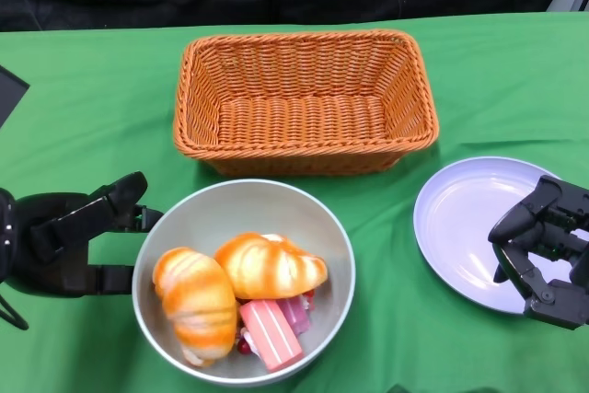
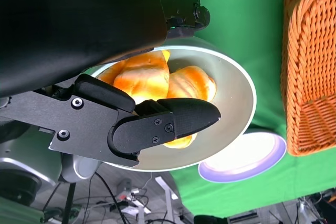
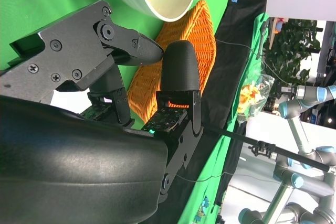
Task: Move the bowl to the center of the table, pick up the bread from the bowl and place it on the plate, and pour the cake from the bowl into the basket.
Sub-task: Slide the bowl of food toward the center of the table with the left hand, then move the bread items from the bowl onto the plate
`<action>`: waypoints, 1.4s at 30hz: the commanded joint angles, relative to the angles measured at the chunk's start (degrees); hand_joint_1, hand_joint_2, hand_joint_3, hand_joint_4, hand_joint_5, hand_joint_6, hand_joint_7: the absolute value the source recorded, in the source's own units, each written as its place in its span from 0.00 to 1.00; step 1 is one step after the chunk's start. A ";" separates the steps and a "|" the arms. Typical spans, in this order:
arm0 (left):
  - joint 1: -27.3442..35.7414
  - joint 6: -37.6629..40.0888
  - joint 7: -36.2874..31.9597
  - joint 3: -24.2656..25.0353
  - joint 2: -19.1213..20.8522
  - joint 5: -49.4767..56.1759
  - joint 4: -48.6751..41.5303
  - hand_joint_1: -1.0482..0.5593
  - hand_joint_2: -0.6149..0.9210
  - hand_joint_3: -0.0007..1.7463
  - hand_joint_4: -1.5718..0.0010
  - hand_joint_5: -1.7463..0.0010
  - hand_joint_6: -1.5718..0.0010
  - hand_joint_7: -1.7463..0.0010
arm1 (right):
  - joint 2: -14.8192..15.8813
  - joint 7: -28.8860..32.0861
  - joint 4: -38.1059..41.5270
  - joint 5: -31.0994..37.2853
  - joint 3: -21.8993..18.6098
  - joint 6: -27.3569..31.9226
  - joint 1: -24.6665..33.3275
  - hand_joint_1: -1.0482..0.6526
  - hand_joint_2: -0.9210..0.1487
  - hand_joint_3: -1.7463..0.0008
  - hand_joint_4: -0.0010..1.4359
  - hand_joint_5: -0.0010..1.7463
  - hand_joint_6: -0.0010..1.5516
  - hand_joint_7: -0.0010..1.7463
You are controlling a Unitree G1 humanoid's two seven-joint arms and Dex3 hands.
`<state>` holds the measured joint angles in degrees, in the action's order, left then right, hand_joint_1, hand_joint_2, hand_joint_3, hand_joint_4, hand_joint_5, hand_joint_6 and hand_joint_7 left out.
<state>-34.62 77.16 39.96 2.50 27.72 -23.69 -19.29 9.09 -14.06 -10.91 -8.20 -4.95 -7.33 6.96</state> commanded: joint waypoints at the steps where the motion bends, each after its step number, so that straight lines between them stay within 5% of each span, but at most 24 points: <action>1: -1.21 1.11 -0.91 0.85 -0.80 -1.27 0.27 0.20 1.00 0.37 1.00 1.00 1.00 1.00 | 0.12 0.32 -0.36 0.02 -0.41 -0.78 0.28 0.50 0.30 0.51 0.51 0.90 0.46 0.74; 26: -3.93 0.63 -0.85 -1.25 -5.55 -3.68 1.49 0.20 1.00 0.37 1.00 1.00 1.00 1.00 | 0.17 0.77 -0.63 0.71 0.06 -0.97 0.63 0.49 0.28 0.53 0.51 0.90 0.46 0.74; 42: -2.96 -1.32 -1.44 -1.37 -3.12 -3.76 2.80 0.20 1.00 0.37 1.00 1.00 1.00 1.00 | 0.21 1.15 -0.79 0.81 0.22 -0.96 0.60 0.50 0.27 0.54 0.51 0.90 0.46 0.74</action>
<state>-37.71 76.47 38.33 0.75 23.29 -27.33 -17.23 9.09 -13.20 -10.96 -7.64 -4.35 -7.51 7.41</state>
